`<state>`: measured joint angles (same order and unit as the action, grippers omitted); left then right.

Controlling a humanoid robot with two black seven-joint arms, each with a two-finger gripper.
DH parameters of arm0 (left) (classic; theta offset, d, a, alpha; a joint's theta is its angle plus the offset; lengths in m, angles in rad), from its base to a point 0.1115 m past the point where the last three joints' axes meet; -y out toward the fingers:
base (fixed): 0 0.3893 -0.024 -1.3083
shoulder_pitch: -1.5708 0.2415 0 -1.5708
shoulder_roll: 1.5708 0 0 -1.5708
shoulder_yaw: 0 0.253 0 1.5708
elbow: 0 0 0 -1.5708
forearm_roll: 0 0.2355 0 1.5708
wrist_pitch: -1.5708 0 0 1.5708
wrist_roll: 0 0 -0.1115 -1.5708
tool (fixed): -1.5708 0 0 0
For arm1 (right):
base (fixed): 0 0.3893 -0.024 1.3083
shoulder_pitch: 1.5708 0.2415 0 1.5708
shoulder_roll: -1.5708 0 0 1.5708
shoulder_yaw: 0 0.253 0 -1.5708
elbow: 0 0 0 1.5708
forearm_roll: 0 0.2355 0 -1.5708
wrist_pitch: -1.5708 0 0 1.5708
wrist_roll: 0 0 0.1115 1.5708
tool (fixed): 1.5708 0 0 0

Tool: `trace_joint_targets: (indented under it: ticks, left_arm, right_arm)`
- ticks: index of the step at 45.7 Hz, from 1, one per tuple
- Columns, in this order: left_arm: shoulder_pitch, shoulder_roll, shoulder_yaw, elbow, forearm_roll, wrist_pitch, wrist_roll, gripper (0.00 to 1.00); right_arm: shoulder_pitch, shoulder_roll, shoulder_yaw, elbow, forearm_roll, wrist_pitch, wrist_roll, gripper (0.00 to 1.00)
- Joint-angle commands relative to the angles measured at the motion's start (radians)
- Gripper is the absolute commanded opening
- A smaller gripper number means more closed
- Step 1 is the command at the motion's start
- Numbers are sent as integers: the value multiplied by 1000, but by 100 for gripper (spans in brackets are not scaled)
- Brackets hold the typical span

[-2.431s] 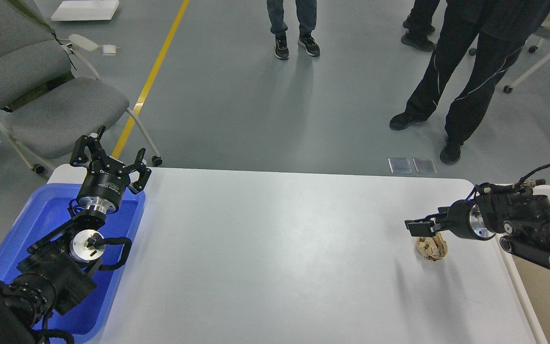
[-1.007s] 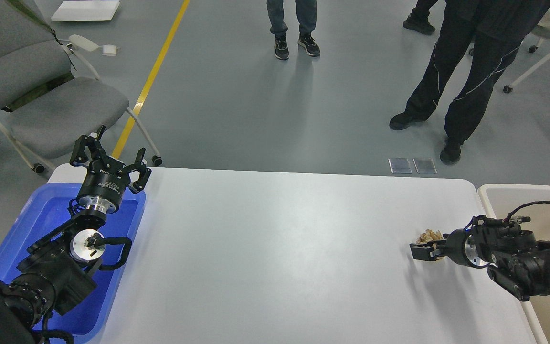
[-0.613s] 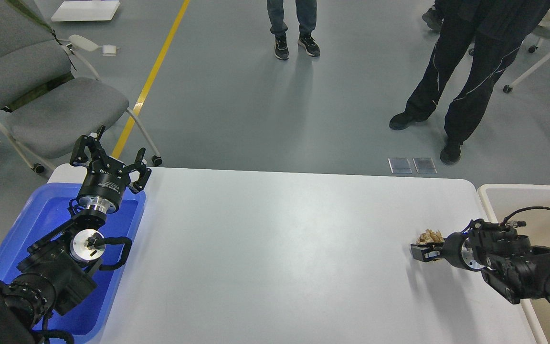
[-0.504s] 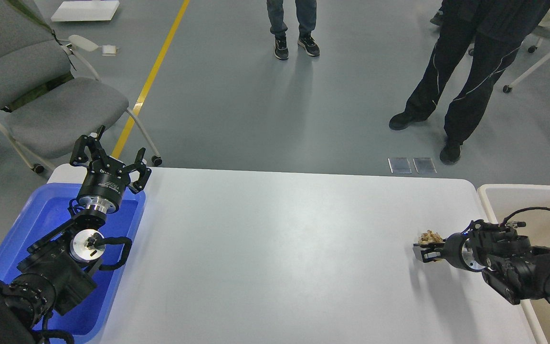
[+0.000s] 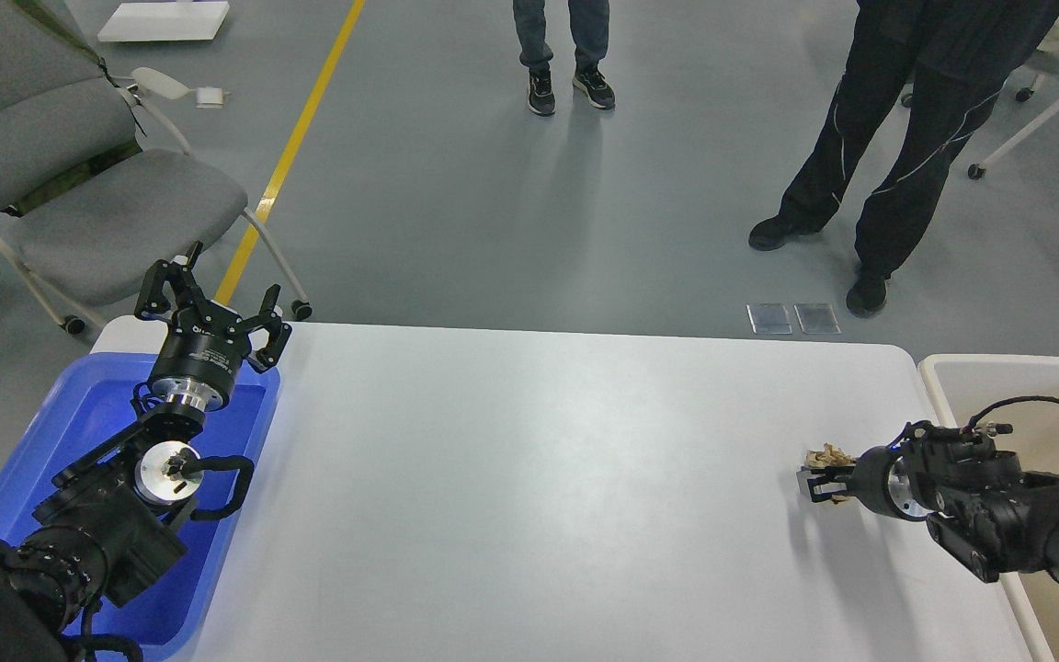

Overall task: Tidy desktop
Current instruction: 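Lower the right gripper and close it on the tan object, then lift the tan object with the right gripper toward the white bin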

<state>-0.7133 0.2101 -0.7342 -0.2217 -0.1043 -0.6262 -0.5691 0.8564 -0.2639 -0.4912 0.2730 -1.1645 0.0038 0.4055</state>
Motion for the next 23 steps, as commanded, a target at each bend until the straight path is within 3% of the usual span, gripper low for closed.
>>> trace_joint_targets:
  ticks: [1, 11, 23]
  left_arm:
    - [0, 0, -1, 1, 0, -1, 0, 100]
    - [0, 0, -1, 1, 0, 0, 0, 100]
    - [0, 0, -1, -1, 0, 0, 0, 100]
  right_arm:
    - [18, -6, -4, 11, 9, 8, 32, 0]
    - [96, -66, 8, 80, 52, 64, 61, 0]
    - [328, -281, -27, 529, 75, 71, 20, 0]
